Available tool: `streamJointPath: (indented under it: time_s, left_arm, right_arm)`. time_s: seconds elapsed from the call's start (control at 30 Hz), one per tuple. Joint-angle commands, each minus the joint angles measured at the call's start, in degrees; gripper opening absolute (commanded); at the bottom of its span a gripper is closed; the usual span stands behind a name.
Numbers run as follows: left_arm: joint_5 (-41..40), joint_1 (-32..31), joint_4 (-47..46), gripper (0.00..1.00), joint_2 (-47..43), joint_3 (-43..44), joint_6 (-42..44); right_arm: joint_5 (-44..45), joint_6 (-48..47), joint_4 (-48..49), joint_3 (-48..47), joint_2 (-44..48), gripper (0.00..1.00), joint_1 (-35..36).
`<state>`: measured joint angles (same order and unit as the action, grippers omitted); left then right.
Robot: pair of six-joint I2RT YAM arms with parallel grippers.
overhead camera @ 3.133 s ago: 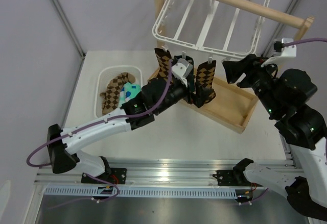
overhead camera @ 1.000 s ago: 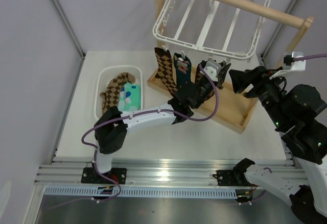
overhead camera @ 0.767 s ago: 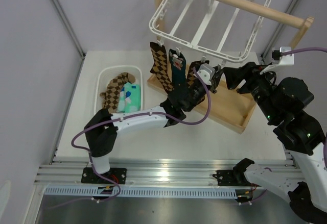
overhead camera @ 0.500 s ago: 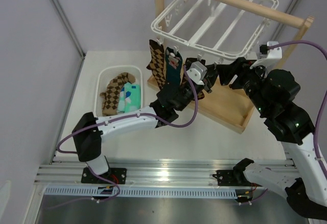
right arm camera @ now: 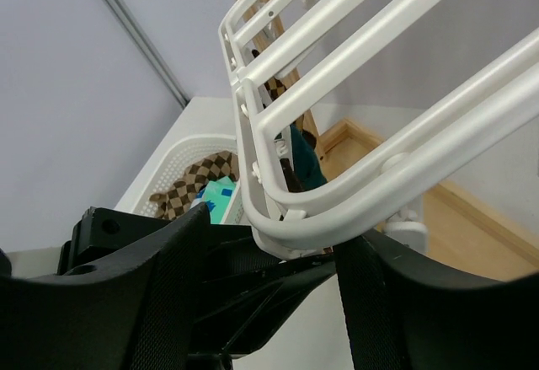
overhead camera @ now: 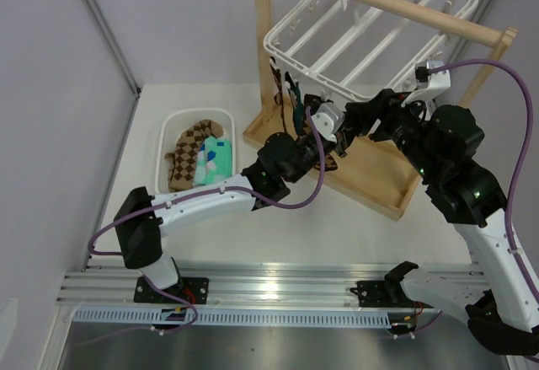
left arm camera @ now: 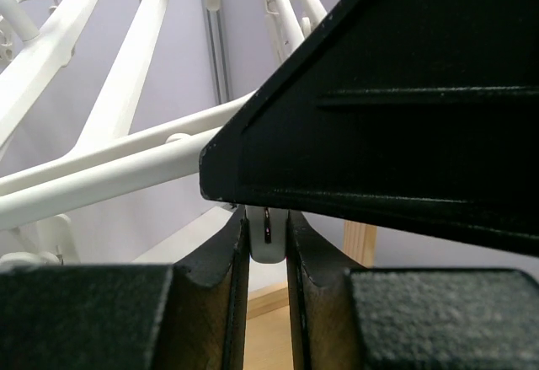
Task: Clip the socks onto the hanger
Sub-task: Open the clamp at the hanger.
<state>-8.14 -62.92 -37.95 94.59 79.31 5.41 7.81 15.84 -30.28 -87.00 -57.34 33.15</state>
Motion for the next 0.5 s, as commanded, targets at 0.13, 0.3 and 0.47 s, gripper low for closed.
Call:
streamJointPath:
  time_s: [0.13,0.3,0.47]
  left_arm:
    - [3.75,-0.45,1.57,0.12,-3.18,0.76,-1.72]
    - [4.45,-0.54,1.92,0.12,-3.62,0.5,-1.89]
    - [4.63,-0.45,2.18,0.12,-3.71,0.32,-1.89]
  right_arm:
    - [-0.96,-0.45,4.09,-1.15,-0.75,0.59,-0.1]
    - [-0.43,-0.45,4.79,-0.89,-1.11,0.55,-0.19]
    - [-0.34,-0.37,5.58,-0.8,-1.28,0.47,-0.19]
